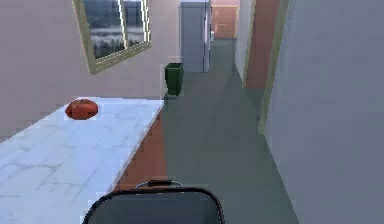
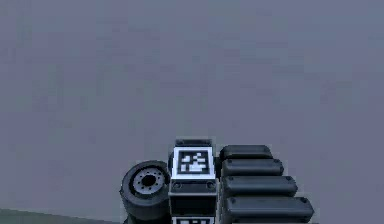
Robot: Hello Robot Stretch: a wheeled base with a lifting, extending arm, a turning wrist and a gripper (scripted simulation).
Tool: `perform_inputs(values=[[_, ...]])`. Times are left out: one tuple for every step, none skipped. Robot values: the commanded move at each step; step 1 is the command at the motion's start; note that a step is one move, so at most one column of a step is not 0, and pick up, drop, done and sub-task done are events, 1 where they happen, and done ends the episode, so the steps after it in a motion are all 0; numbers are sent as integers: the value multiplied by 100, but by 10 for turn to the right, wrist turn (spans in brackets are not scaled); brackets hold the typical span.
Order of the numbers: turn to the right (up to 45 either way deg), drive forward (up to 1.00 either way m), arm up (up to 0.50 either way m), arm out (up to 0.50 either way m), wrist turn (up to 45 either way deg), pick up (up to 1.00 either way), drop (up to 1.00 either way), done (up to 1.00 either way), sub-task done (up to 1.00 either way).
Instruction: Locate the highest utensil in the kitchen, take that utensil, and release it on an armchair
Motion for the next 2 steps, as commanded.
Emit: perform_inputs(values=[[120, 0, 0, 0, 0, 0, 0, 0, 0], [0, 100, 0, 0, 0, 0, 0, 0, 0]])
